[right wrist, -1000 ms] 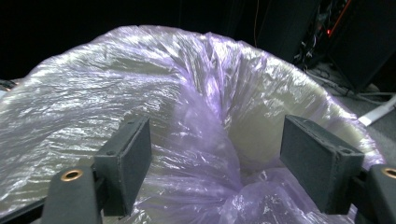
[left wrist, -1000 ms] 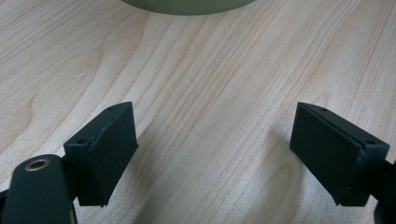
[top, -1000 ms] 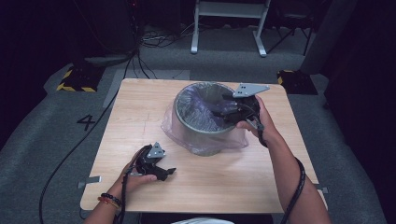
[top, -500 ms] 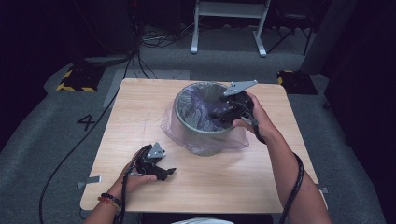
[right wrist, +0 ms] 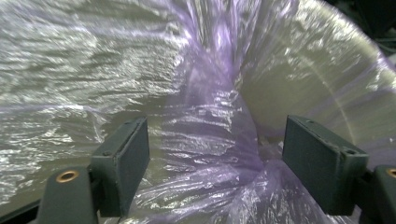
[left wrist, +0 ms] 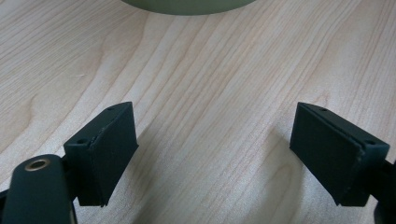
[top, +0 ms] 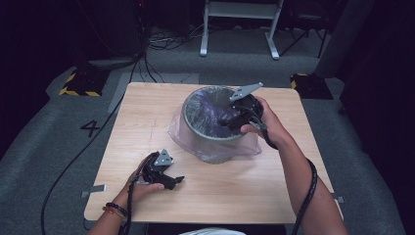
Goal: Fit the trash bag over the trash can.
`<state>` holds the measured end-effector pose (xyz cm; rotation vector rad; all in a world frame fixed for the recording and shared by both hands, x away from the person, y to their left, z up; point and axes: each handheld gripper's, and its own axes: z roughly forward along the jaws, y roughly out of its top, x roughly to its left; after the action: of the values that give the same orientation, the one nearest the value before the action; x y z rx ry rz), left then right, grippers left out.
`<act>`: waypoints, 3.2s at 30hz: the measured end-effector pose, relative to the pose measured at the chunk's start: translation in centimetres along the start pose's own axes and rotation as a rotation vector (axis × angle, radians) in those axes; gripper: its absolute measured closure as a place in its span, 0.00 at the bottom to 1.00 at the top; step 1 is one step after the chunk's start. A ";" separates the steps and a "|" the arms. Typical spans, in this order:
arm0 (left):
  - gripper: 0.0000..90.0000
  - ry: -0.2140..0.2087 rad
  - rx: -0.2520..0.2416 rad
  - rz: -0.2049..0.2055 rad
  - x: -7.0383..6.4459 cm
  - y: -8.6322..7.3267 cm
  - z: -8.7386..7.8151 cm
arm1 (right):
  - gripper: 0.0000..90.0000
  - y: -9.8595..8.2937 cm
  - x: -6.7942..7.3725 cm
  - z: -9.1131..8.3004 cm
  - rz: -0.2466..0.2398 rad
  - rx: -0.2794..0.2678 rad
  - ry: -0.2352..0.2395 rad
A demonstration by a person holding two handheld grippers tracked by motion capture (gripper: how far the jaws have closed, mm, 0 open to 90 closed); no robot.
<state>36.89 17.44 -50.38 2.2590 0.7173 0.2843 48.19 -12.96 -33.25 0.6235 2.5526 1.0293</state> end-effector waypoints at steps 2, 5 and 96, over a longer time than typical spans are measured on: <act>0.16 0.000 0.000 0.000 0.0 0.0 0.0 | 0.26 0.2 0.0 0.2 0.001 0.029 -0.006; 0.16 0.000 0.000 0.000 0.0 0.0 0.0 | 0.26 0.5 0.0 0.5 -0.011 0.078 -0.008; 0.16 0.000 -0.001 0.001 0.0 0.0 0.0 | 0.20 -5.2 0.1 -8.5 0.053 -0.118 -0.009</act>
<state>36.90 17.44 -50.38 2.2585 0.7162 0.2844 42.91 -21.16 -31.09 0.6650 2.4585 1.1823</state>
